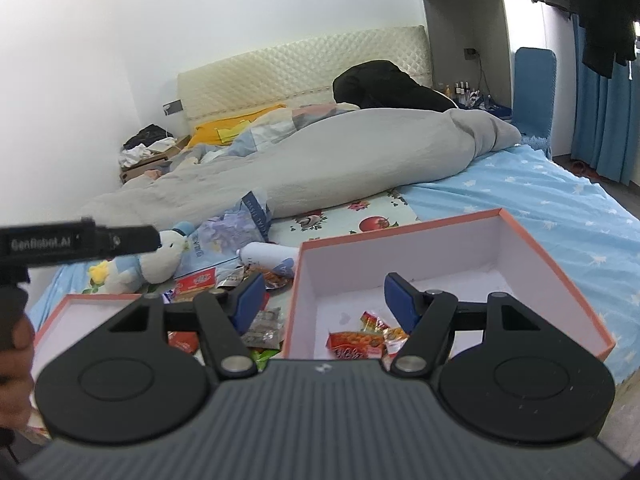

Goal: Organize snacks
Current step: 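Withdraw the right gripper from the box back toward the snacks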

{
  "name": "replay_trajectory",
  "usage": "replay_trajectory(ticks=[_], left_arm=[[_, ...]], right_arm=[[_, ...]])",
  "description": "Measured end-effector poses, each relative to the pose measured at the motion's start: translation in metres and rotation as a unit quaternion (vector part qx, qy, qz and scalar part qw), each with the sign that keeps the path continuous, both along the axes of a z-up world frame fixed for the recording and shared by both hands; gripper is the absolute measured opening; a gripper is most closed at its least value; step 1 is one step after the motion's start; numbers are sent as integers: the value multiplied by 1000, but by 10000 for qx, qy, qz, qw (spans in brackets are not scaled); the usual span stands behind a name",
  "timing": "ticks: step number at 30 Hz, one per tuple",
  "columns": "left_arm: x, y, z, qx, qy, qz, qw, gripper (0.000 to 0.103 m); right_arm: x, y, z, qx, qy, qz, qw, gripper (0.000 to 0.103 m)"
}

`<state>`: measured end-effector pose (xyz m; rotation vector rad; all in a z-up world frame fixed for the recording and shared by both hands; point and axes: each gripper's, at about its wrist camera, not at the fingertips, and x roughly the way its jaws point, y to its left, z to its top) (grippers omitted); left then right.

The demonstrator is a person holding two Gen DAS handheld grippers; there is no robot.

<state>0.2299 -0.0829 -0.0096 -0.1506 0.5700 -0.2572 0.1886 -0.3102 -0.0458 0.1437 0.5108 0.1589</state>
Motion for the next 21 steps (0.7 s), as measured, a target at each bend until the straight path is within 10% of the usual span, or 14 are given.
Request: replay_trajectory(ticks=[21], left_arm=[[-74,80,-63,10,282,695,9972,80]], right_arm=[[-49,80,-37,-297,289,531,9977,68]])
